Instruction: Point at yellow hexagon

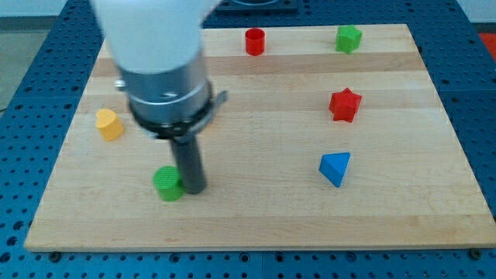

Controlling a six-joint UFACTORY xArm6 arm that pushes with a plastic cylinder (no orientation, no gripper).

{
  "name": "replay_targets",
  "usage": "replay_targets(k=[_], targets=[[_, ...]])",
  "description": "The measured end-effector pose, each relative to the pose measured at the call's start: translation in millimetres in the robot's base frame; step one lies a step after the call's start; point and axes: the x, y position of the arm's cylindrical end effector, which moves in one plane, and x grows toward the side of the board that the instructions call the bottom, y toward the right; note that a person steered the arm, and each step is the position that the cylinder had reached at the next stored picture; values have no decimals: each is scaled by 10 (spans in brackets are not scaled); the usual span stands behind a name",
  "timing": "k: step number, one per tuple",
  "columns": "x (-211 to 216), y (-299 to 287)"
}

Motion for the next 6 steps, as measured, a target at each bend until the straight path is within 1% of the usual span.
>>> replay_targets(k=[1,2,3,4,5,6], targets=[[0,-603],[0,-641],[0,-268],[0,-284],[-153,-458],[-379,-249]])
